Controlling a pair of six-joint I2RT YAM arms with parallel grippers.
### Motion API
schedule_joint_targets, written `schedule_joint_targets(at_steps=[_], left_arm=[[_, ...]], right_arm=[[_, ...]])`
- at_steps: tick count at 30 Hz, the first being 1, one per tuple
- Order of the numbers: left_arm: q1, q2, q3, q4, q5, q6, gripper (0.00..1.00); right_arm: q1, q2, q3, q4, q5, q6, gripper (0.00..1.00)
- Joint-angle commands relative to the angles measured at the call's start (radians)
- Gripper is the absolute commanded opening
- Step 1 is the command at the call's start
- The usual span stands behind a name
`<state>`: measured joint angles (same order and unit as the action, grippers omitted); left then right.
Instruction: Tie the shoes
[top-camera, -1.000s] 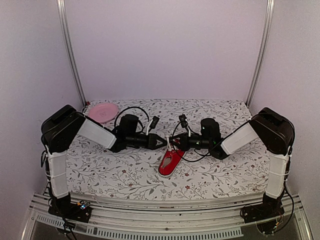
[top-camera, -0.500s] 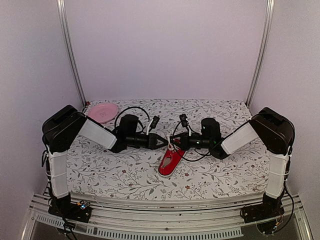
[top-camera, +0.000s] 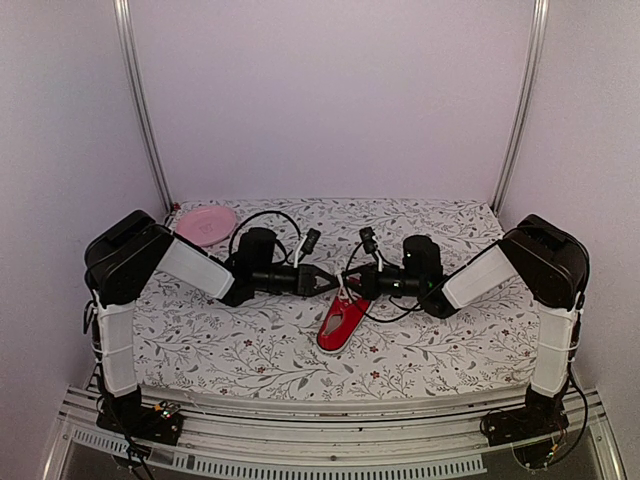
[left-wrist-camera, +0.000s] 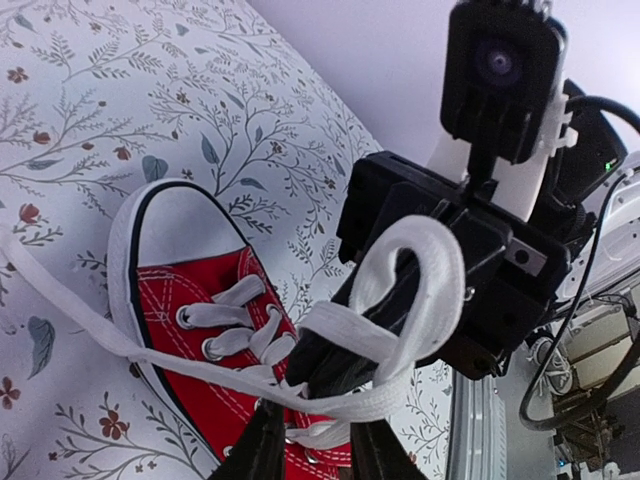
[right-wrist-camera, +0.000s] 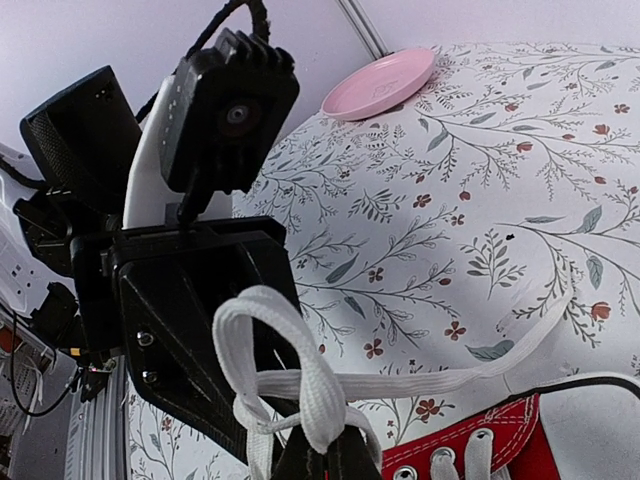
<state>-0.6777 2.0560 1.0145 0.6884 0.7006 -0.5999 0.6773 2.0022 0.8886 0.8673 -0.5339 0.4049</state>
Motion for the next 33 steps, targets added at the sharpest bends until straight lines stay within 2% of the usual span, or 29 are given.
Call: schedule_joint_targets(at_steps=[1, 28, 33], left_arm=[[-0.009, -0.003, -0.012, 0.057, 0.021, -0.007, 0.23], [-0.036, 0.086, 0.044, 0.102, 0.04, -0.059, 0.23], [-0.036, 0.092, 0.044, 0.137, 0.038, -0.082, 0.19]], right_arm=[[-0.005, 0.017, -0.005, 0.0, 0.001, 0.006, 0.02], [-0.005, -0.009, -0.002, 0.002, -0.018, 0.012, 0.02], [-0.005, -0.01, -0.004, 0.004, -0.022, 0.016, 0.02]])
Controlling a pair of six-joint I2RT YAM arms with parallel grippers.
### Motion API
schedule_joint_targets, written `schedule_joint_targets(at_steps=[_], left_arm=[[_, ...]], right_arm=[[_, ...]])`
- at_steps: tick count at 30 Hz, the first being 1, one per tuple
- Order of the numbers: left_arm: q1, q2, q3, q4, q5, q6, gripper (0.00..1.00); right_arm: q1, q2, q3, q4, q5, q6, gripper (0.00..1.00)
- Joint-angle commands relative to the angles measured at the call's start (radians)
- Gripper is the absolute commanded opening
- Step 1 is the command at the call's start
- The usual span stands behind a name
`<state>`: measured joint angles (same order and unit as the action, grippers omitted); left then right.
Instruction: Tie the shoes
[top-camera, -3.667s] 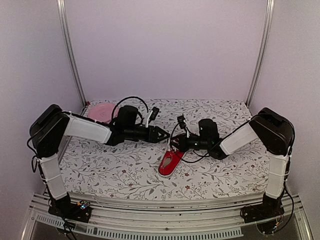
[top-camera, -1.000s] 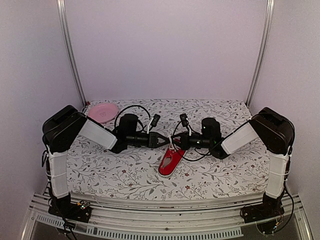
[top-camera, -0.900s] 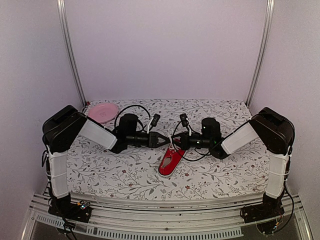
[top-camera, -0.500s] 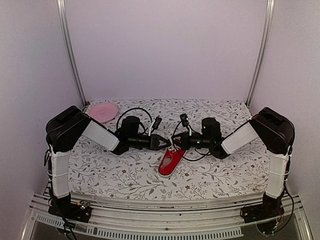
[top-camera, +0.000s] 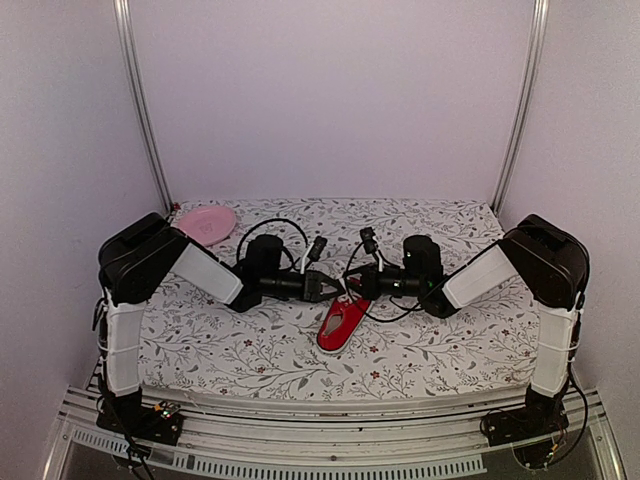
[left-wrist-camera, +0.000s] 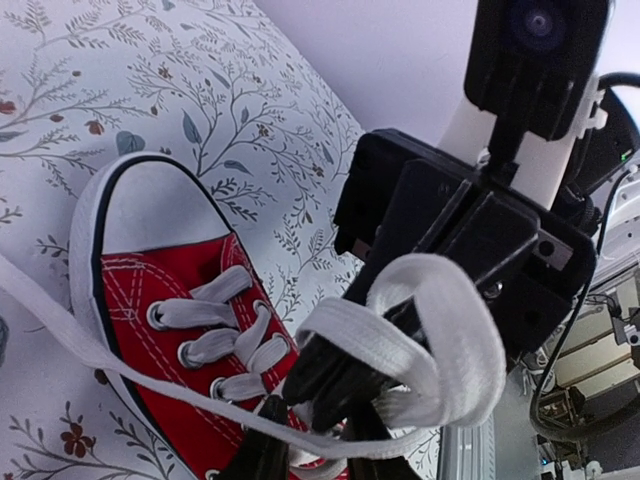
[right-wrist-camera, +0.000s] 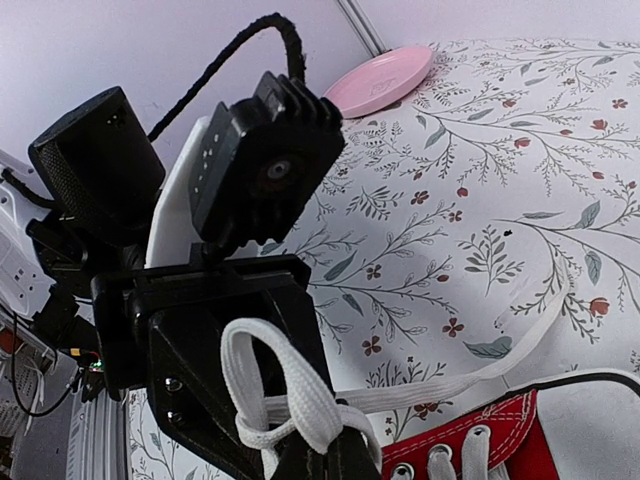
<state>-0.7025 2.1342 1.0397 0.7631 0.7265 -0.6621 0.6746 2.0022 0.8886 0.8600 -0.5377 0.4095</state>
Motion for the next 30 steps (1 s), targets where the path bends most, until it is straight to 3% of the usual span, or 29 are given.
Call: schedule_joint_targets(at_steps=[1, 8, 14, 20, 30], left_arm=[[-0.012, 0.013, 0.018, 0.068, 0.009, -0.024, 0.18], [-0.003, -0.029, -0.023, 0.092, -0.067, -0.033, 0.0], [0.023, -0.098, -0.094, 0.107, -0.121, -0.036, 0.0], [0.035, -0.155, -0.1, -0.07, -0.124, 0.04, 0.0], [0.053, -0.285, -0.125, -0.355, -0.189, 0.171, 0.0]], right_arm=[[-0.003, -0.01, -0.005, 0.011, -0.019, 0.013, 0.02], [-0.002, -0.029, -0.02, 0.012, -0.009, 0.012, 0.02], [-0.003, -0.06, -0.043, -0.006, 0.005, 0.008, 0.03], [-0.005, -0.118, -0.079, -0.034, 0.012, 0.007, 0.28], [-0.009, -0.271, -0.141, -0.191, 0.064, -0.066, 0.49]])
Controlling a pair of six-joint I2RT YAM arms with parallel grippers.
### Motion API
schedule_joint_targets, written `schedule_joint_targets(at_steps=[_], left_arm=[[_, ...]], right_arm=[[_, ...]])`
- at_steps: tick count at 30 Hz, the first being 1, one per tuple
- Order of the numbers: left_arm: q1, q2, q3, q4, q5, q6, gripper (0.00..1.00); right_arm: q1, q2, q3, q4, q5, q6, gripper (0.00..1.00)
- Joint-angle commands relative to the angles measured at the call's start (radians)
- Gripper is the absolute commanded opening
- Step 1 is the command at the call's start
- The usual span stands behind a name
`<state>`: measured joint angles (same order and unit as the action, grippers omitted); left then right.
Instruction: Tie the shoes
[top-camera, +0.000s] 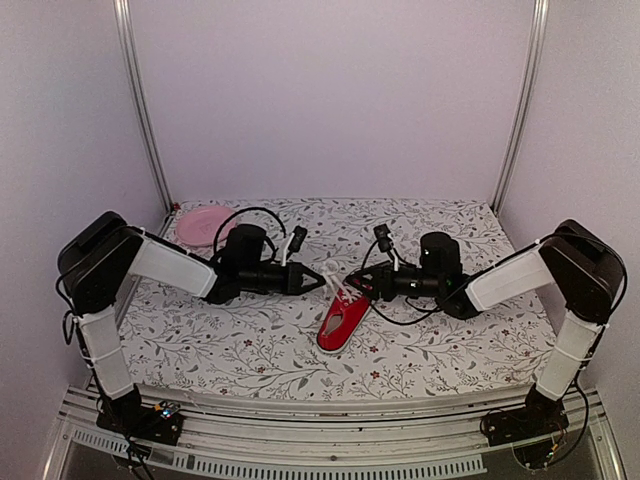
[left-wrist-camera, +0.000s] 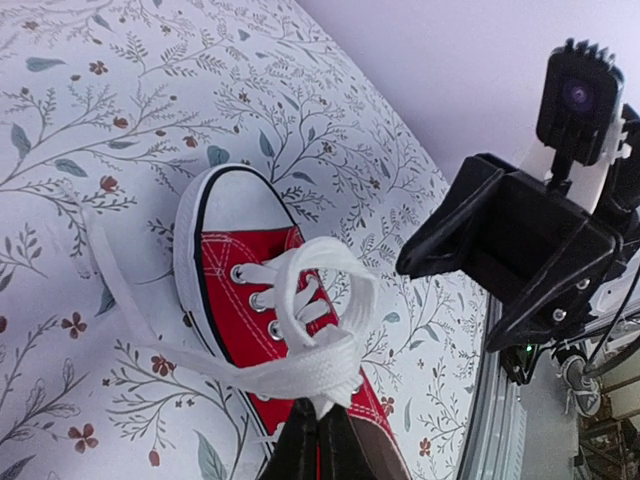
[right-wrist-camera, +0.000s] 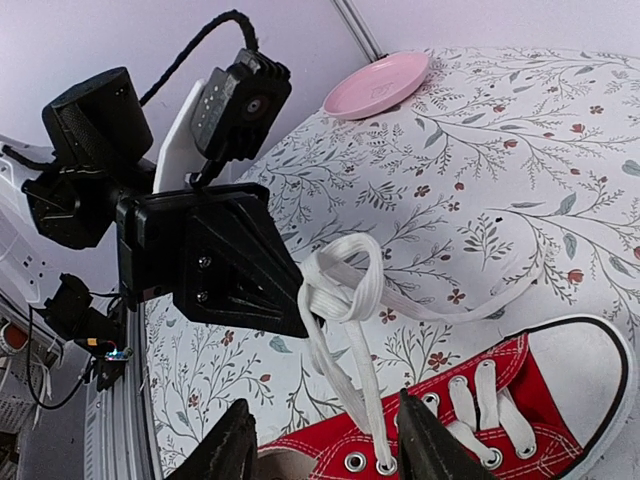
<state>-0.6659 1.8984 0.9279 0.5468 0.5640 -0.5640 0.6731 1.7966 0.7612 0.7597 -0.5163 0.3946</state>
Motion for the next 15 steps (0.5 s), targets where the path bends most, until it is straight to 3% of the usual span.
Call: schedule_joint_targets(at_steps=[1, 9, 15], left_arm=[[0.016, -0.058, -0.011, -0.161, -0.026, 0.079, 0.0], [0.017, -0.121, 0.024, -0.438, 0.006, 0.145, 0.0], [0.014, -0.19, -0.002, -0.499, 0.084, 0.139, 0.0]], right_arm=[[-0.007, -0.075, -0.012, -0.109, 0.051, -0.063, 0.49], [-0.005, -0.146, -0.002, -0.23, 0.081, -0.092, 0.5], [0.006, -0.193, -0.023, -0.268, 0.069, -0.085, 0.54]])
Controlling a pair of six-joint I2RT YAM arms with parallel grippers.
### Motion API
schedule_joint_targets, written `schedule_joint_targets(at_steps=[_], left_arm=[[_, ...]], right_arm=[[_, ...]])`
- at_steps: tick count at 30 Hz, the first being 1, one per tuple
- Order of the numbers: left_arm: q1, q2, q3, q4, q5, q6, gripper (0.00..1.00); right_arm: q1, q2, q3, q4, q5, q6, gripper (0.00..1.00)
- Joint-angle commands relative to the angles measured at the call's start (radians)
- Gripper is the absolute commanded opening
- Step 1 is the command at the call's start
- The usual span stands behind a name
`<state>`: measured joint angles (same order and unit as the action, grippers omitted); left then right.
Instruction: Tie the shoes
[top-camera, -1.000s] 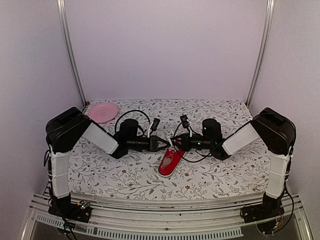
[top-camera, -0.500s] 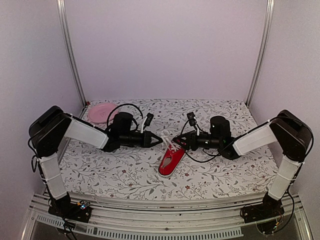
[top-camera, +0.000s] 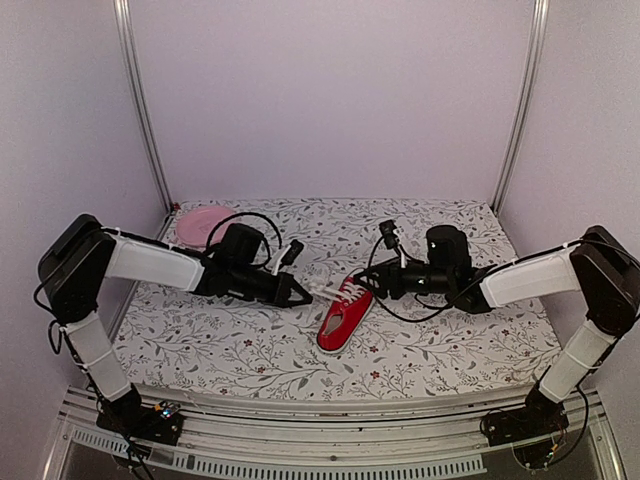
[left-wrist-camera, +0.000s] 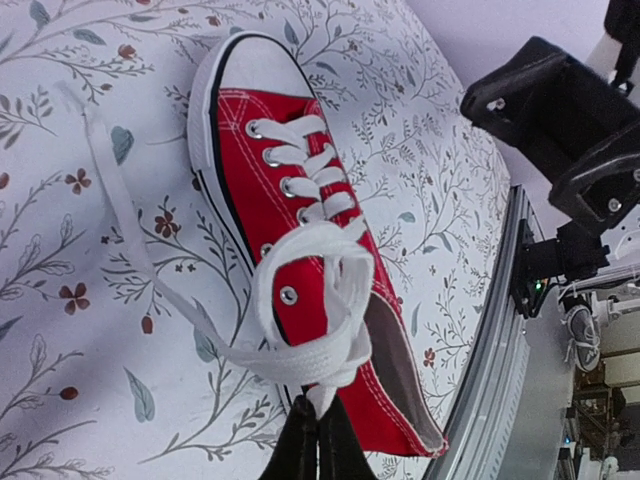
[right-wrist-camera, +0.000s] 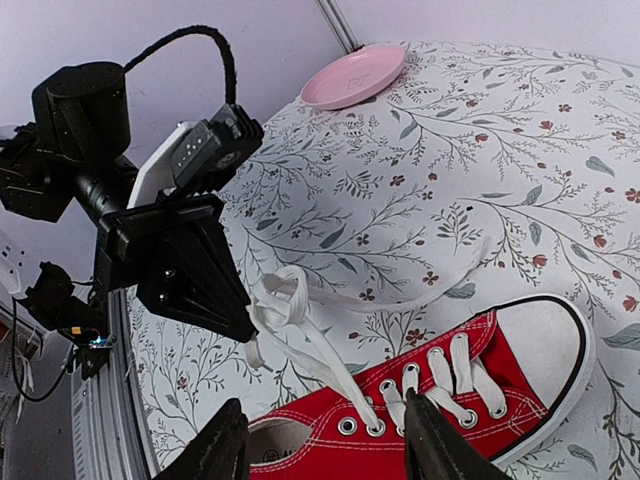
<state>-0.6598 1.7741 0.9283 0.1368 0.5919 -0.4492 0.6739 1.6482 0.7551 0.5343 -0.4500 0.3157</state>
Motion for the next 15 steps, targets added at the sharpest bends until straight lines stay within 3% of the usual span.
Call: schedule_joint_targets(at_steps=[1, 9, 15], left_arm=[[0.008, -0.074, -0.003, -0.107, 0.048, 0.024, 0.0], [0.006, -0.138, -0.003, -0.172, 0.064, -0.001, 0.0], [0.006, -0.124, -0.019, -0.21, 0.046, 0.008, 0.0]], right_arm=[[0.006, -0.045, -0.011, -0.057, 0.002, 0.0, 0.54], [0.021, 0.005, 0.062, -0.147, 0.015, -0.029, 0.61], [0.023, 0.15, 0.336, -0.393, 0.154, -0.038, 0.59]])
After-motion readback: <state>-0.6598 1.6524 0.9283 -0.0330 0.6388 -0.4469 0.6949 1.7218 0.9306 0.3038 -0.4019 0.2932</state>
